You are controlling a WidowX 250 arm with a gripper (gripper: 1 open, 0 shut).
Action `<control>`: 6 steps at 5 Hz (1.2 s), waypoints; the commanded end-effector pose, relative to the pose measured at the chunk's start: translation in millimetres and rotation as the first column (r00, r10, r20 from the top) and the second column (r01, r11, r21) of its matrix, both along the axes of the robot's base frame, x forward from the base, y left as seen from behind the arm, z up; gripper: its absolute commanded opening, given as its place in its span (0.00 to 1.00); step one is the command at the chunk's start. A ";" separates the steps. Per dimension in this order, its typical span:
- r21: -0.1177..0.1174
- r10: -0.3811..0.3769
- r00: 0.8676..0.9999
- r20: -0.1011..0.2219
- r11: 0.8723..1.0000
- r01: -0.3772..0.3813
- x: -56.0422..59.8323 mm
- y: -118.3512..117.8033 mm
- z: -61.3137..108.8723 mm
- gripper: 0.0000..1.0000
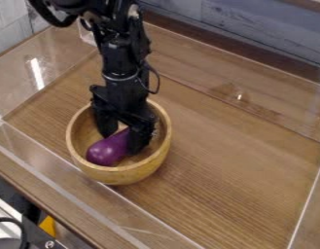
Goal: Remove the purple eggplant from inside the brown bowl and put it on the table
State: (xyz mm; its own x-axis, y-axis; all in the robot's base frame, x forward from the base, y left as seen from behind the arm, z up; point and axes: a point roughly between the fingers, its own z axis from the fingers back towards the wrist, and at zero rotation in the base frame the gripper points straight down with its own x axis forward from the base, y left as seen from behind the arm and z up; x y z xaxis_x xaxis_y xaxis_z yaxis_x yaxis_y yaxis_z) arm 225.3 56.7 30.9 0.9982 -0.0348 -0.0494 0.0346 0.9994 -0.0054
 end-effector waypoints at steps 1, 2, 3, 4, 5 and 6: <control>0.000 0.011 0.999 0.033 1.000 -0.011 5.7 4.2 2.5 1.00; -0.005 0.011 0.999 0.038 1.000 -0.011 8.1 4.4 -1.3 1.00; -0.008 0.012 0.999 0.042 1.000 -0.012 10.0 4.6 -4.4 1.00; -0.011 0.012 0.999 0.047 1.000 -0.011 11.7 4.6 -7.5 1.00; -0.009 0.015 0.999 0.048 1.000 -0.015 12.1 4.6 -8.7 0.00; -0.007 0.018 0.999 0.050 1.000 -0.017 12.1 4.3 -6.7 0.00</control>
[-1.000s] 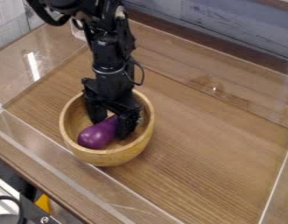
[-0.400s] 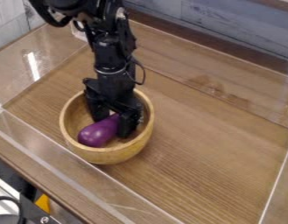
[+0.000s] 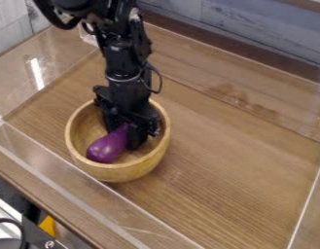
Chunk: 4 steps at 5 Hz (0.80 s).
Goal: Remove the purple eggplant from inside the brown bowl and put it on the table
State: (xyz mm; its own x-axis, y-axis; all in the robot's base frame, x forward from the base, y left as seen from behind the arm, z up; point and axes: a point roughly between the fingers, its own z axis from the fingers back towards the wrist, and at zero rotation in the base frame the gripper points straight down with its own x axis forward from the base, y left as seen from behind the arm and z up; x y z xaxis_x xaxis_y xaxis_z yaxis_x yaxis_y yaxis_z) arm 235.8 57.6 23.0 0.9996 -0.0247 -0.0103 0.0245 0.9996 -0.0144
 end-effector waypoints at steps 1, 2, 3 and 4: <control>0.004 0.011 1.000 0.015 1.000 -0.011 1.4 2.4 6.0 0.00; 0.004 0.014 1.000 0.020 1.000 -0.014 1.1 1.4 11.0 0.00; 0.005 0.017 1.000 0.024 1.000 -0.017 0.9 0.5 16.0 0.00; 0.005 0.021 0.999 0.030 1.000 -0.021 0.7 -0.6 21.9 0.00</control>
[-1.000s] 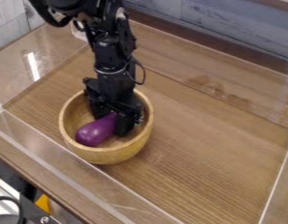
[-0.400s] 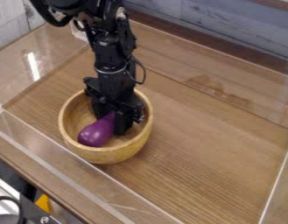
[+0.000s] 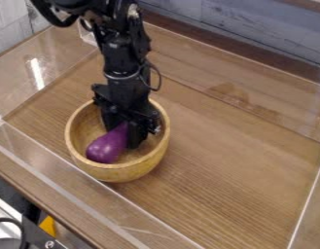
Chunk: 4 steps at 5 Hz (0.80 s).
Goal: Remove the purple eggplant from inside the brown bowl and put it on the table
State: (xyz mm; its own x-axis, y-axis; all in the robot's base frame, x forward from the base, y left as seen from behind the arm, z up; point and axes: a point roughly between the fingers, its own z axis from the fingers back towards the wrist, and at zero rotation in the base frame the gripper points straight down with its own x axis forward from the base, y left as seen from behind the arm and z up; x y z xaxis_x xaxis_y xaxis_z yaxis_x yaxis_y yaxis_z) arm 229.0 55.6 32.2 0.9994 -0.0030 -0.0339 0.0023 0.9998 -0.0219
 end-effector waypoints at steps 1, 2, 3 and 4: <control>0.013 0.003 0.998 0.061 1.000 -0.004 7.3 0.3 19.3 0.00; 0.013 0.007 0.998 0.067 1.000 -0.008 7.0 -0.9 25.6 0.00; 0.015 0.009 0.998 0.070 1.000 -0.010 6.7 -2.1 30.0 0.00; 0.018 0.011 0.997 0.073 1.000 -0.013 6.7 -3.4 34.0 0.00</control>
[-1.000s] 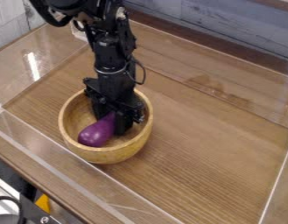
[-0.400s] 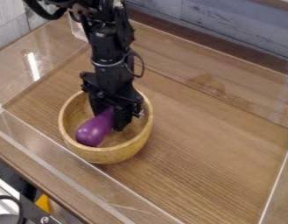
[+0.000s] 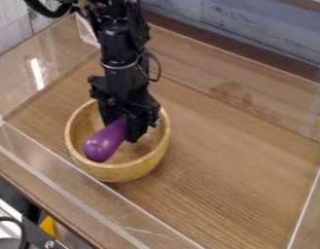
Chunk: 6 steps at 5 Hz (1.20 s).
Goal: Remove the purple eggplant from inside the brown bowl and put it on the table
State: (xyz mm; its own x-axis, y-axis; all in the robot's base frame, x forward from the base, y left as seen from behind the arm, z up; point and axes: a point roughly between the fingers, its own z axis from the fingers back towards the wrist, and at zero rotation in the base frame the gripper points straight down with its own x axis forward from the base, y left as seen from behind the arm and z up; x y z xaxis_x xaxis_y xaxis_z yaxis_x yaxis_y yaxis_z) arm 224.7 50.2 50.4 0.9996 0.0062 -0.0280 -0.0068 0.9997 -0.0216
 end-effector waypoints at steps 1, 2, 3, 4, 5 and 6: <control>0.021 0.004 0.998 0.069 1.000 -0.006 10.9 0.4 19.3 0.00; 0.023 0.006 0.997 0.072 1.000 -0.008 10.9 -1.7 22.9 0.00; 0.025 0.006 0.997 0.074 1.000 -0.008 10.7 -4.5 26.0 0.00; 0.027 0.005 0.997 0.077 1.000 -0.007 10.7 -8.2 28.8 0.00; 0.028 0.002 0.997 0.081 1.000 -0.004 10.8 -12.6 31.4 0.00; 0.030 -0.001 0.996 0.084 1.000 -0.001 10.8 -16.5 33.2 0.00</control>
